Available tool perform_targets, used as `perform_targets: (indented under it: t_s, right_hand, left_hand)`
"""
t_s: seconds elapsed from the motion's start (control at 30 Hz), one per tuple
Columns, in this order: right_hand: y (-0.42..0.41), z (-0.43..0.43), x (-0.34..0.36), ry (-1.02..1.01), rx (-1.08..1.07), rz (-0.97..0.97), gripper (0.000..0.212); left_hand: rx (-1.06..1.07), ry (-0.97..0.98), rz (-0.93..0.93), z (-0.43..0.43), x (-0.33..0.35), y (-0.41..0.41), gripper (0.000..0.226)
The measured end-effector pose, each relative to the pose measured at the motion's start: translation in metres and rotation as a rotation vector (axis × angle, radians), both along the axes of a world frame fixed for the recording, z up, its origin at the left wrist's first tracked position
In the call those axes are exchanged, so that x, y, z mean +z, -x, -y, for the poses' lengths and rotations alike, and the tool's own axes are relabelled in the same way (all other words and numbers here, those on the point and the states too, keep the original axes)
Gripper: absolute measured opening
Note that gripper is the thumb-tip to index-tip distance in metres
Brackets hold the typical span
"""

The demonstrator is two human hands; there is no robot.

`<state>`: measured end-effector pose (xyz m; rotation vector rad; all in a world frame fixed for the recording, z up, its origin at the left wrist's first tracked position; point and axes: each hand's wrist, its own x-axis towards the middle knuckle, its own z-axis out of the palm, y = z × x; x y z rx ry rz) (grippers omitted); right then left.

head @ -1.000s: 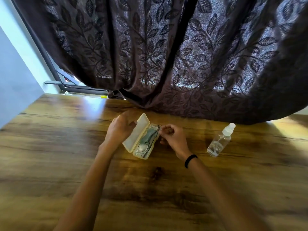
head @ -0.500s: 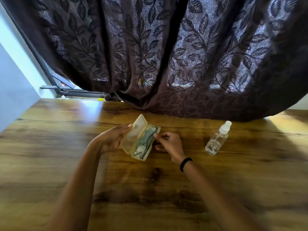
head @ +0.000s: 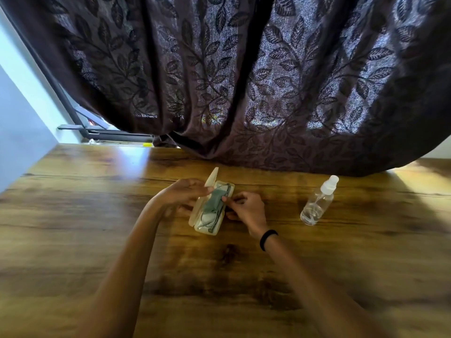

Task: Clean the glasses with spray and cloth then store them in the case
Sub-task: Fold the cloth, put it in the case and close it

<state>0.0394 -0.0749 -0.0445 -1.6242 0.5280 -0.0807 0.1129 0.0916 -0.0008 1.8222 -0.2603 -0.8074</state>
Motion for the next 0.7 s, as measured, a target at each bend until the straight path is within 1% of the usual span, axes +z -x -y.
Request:
perform_targets:
  t_s: [0.07,0.17,0.23,0.3,0.43,0.53,0.7]
  right_hand:
    - [-0.001,0.0,-0.001,0.007,-0.008,0.001,0.024]
    - [-0.002,0.001,-0.002,0.023,-0.007,-0.004,0.029]
    - [-0.002,0.001,-0.004,0.022,0.003,0.001,0.023]
    - [-0.001,0.003,-0.007,0.006,0.008,0.013,0.018]
    - [-0.002,0.005,-0.009,-0.075,0.007,0.017,0.016]
    - [-0.002,0.006,-0.01,-0.095,0.008,0.016,0.014]
    - [-0.003,0.007,-0.012,-0.098,-0.005,0.004,0.02]
  left_hand:
    - [0.003,-0.127,0.128,0.009,0.001,0.002,0.057]
    - [-0.007,-0.362,0.373,0.022,-0.002,0.006,0.065]
    - [0.015,-0.484,0.477,0.029,-0.005,0.011,0.068]
    - [0.024,-0.562,0.534,0.036,-0.006,0.014,0.07]
    - [0.043,-0.637,0.647,0.045,-0.005,0.025,0.07]
    - [0.063,-0.701,0.706,0.051,-0.004,0.034,0.068]
    - [0.042,-0.828,0.789,0.058,-0.005,0.04,0.063]
